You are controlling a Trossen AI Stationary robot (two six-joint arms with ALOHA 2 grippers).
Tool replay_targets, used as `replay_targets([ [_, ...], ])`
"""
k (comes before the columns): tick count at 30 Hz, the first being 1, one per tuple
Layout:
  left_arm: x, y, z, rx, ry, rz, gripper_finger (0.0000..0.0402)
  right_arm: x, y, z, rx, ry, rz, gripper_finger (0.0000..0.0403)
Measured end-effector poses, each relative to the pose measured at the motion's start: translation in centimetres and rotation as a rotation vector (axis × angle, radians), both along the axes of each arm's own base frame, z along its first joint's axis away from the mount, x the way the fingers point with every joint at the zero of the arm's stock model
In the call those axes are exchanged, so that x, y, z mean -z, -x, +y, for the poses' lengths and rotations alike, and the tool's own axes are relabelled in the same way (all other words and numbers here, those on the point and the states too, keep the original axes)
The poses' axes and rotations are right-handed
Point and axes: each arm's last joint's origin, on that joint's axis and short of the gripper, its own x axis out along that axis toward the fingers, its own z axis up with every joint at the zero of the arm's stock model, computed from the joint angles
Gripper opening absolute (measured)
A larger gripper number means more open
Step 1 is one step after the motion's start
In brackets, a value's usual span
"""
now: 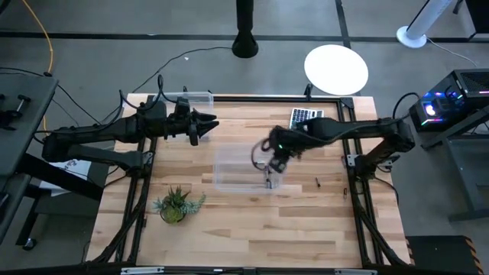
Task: Sort batteries
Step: Put the silver battery into the bottom transparent bin
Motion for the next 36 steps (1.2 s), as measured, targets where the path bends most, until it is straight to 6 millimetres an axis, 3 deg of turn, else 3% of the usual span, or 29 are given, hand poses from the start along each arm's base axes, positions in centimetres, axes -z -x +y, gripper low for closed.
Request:
replay_targets([
  [6,0.0,0.0,0.0,0.001,-0.009,0.003,0.0184,-1.7,6.5,3.8,0.154,0.101,0.111,0.0137],
  [9,0.0,0.0,0.0,-0.008,-0.011,0.002,0.0184,0.1,9.4,5.3,0.302,0.036,0.124,0.0137],
  [12,0.0,0.0,0.1,-0.013,-0.011,0.001,0.0184,3.5,11.5,6.2,0.451,-0.062,0.192,0.0137],
  [16,0.0,0.0,0.1,-0.014,0.003,-0.003,0.0184,9.2,12.3,6.6,0.528,-0.185,0.284,0.0137],
  [20,0.0,0.0,0.1,-0.016,0.017,-0.007,0.0184,12.9,12.7,5.8,0.629,-0.220,0.268,0.0137],
  [25,0.0,0.0,0.0,-0.019,0.040,-0.013,0.0184,15.3,13.5,4.4,0.729,-0.236,0.291,0.0137],
  [30,0.0,0.0,0.0,-0.019,0.042,-0.013,0.0184,16.7,12.8,4.2,0.700,-0.300,0.188,0.0137],
  [36,0.0,0.0,0.0,-0.019,0.042,-0.013,0.0184,18.0,13.6,4.0,0.724,-0.244,0.307,0.0137],
])
